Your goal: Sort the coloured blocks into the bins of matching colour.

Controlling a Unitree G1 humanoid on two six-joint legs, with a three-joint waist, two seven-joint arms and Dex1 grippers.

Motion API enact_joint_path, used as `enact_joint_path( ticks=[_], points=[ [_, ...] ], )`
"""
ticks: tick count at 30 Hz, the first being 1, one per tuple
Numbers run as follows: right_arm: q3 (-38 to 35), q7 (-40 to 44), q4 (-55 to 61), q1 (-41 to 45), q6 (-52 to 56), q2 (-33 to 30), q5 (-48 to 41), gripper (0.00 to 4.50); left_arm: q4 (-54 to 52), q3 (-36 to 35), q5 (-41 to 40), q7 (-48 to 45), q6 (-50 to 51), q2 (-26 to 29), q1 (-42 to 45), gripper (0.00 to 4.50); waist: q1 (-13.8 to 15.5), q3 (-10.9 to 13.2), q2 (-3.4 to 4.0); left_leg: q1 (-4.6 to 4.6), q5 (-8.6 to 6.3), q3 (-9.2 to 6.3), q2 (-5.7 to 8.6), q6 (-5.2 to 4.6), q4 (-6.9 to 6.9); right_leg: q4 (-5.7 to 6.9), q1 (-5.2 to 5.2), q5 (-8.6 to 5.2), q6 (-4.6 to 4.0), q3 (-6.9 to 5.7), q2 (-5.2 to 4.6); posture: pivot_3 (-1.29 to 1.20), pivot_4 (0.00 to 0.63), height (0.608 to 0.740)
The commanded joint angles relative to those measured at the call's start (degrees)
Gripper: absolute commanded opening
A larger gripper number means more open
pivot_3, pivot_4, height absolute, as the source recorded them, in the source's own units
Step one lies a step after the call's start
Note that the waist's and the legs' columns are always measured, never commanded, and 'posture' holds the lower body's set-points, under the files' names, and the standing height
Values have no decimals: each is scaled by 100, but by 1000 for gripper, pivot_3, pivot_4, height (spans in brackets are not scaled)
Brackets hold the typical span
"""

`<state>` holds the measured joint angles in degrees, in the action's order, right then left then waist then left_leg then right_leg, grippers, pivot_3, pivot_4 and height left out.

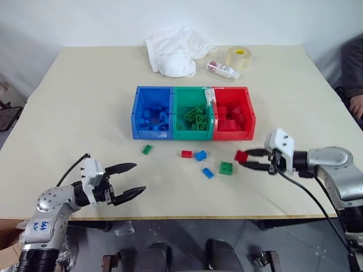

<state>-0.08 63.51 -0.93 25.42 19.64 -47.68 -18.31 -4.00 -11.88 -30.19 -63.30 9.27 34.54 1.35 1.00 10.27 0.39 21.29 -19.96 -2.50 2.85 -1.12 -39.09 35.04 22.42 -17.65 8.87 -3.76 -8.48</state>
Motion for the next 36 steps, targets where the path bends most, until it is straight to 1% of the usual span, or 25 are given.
enact_joint_path(
  ticks=[1,4,7,9,10,14,15,16,18,20,22,24,27,32,34,36],
  points=[
    [-241,-546,-396,982,-86,350,33,1440,-101,-29,-108,22,-63,-48,65,4500,-34,1,1,0,0,-1,-1,1,0,3,0,0,0,-1,1,0,150,740],
    [-121,-1074,-1300,1826,-243,729,389,1440,-43,-6,-70,45,-109,-98,146,4500,-111,1,1,0,0,0,0,1,0,5,2,0,0,-1,0,0,150,740],
    [-53,-1259,-1889,2195,-449,919,608,1440,-23,-7,-56,64,-134,-125,178,4500,-101,0,0,1,0,-18,2,1,5,39,3,-1,-2,-13,0,0,150,740],
    [-80,-1290,-2070,2324,-582,1056,620,2196,-27,-19,-58,84,-156,-130,171,4500,-109,0,1,2,-2,-23,13,-1,11,41,5,-1,-3,-13,-6,0,150,740],
    [-94,-1277,-2082,2341,-641,1098,619,2495,-28,-26,-60,90,-169,-130,162,4500,-122,1,1,2,-4,-22,15,-5,10,44,5,-1,-3,-12,-7,0,150,740],
    [-158,-1096,-1693,2129,-538,1085,508,3818,-47,-49,-82,98,-180,-122,123,4500,-144,1,2,4,-5,-18,15,-6,10,45,10,-1,-3,-12,-7,0,150,740],
    [-177,-1078,-1628,2088,-531,1080,496,4209,-42,-50,-84,98,-183,-121,122,4500,-143,1,2,4,-4,-17,12,-6,6,48,10,-1,-3,-12,-5,0,150,740],
    [-214,-1022,-1461,1978,-481,1032,447,4457,-37,-42,-83,97,-186,-126,121,4500,-139,1,2,4,-4,-17,11,-5,5,48,9,-1,-3,-12,-5,0,150,740],
    [-265,-834,-1074,1741,-313,923,284,4457,-23,-22,-82,93,-187,-135,136,4500,-116,1,2,4,-3,-16,10,-4,0,49,6,-1,-3,-11,-5,0,150,740],
    [-304,-459,-422,1325,46,706,-62,4457,0,7,-79,84,-186,-145,177,4500,-92,1,2,4,-4,-18,11,-4,-3,50,5,-1,-3,-11,-6,0,150,740],
    [-333,-111,282,777,454,395,-395,4457,39,39,-68,63,-196,-149,227,4500,-81,1,2,5,-4,-23,13,-5,-2,48,3,-1,-3,-11,-6,0,150,740],
    [-362,44,734,371,690,158,-570,4457,73,57,-59,39,-207,-146,260,4500,-87,1,2,5,-5,-22,13,-6,-1,47,3,-1,-3,-11,-7,0,150,740],
    [-577,355,1485,-594,901,-348,-809,4457,135,66,-49,10,-225,-142,308,4500,-83,1,2,3,-4,-18,11,-6,-2,44,0,-1,-3,-9,-5,0,150,740],
    [-1023,562,1865,-1688,960,-867,-895,4457,238,63,-42,-37,-263,-116,353,4500,-64,1,1,2,-4,-10,11,-6,-3,38,-3,-1,-2,-6,-6,0,150,740],
    [-1068,567,1905,-1836,922,-911,-910,4457,263,62,-38,-49,-273,-111,363,4500,-74,1,1,0,-5,-7,9,-6,-3,38,-3,-1,-2,-4,-6,0,150,740],
    [-996,505,1890,-1777,904,-844,-921,4457,267,70,-32,-39,-268,-123,376,4500,-90,1,1,0,-4,-4,6,-6,-3,37,-3,-1,-2,-3,-4,0,150,740]
  ],
)
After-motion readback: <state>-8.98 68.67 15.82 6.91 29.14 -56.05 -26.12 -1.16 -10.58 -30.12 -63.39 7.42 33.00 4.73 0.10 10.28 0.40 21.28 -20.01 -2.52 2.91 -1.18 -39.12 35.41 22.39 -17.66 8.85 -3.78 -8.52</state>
